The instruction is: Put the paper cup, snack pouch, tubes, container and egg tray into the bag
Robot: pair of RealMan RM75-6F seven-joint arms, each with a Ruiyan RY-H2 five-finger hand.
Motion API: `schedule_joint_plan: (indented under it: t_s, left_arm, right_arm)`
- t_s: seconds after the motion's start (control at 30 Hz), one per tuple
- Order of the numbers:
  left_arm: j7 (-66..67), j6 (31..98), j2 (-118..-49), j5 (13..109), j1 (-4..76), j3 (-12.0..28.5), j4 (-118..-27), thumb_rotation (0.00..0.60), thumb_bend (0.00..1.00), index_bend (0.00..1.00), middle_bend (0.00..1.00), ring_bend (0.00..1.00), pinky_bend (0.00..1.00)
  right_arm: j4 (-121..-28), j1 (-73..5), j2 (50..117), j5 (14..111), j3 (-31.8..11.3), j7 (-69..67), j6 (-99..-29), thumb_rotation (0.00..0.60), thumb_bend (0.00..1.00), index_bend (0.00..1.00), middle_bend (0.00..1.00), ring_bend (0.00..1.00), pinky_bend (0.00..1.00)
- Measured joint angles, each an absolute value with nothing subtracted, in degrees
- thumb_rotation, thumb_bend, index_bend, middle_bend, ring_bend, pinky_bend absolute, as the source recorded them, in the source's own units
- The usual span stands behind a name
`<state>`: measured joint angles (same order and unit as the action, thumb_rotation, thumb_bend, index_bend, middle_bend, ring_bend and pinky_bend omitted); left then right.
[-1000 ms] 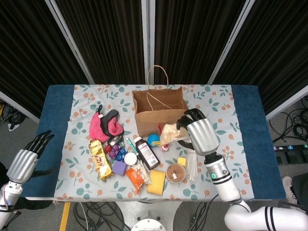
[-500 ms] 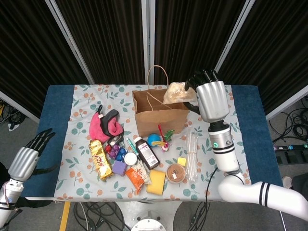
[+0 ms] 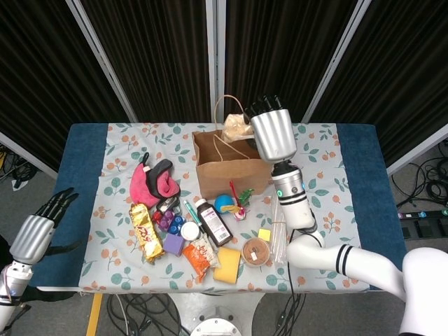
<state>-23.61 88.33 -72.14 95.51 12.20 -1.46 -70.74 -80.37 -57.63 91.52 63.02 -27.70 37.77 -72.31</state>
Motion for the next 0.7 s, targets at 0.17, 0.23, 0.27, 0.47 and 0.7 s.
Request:
schedule_joint_plan:
  t_s: [0.17,0.23,0.27,0.47,0.7]
  left_arm:
    - [-23.87,88.34,-72.15,95.43,12.21,-1.38,-70.58,0.600,0.03,0.10,0.14,0.11,0.26]
    - [-23.98,88.27,-72.20,95.42,12.23,-1.40,-70.45,0.600,0.03,0.10,0.14,0.11,0.26]
    - [-24.11,88.21,-72.25,95.39,12.25,-1.40,-70.38,0.600,0.03,0.10,0.14,0.11,0.26]
    - [-24.47,88.30,-72.44,95.66,12.36,-1.47,-70.24,0.600,0.03,0.10,0.14,0.11,0.26]
    - [-24.28,88.34,-72.47,95.92,12.40,-1.61,-70.58,0.600,0.03,0.10,0.14,0.11,0.26]
  right_arm:
    - [-79.98,-58.55,92.70,62.81,-26.26,37.81,-70.88,0.600,0.02,0.53,0.45,0.26,0.26]
    - [-80.55,-58.45,92.39,62.62,-25.84,37.65,-70.33,0.600,0.00,0.48,0.43,0.23,0.26]
    - [-80.89,-58.34,92.17,62.49,-25.67,37.67,-70.17,0.600,0.00,0.46,0.42,0.22,0.26]
    - [-84.14,-57.12,90.10,61.83,-24.77,38.22,-70.07,0.600,0.00,0.40,0.38,0.20,0.26]
    - [-88.82,-55.58,87.30,62.37,-25.18,37.71,-72.36,0.600,0.00,0.39,0.37,0.20,0.26]
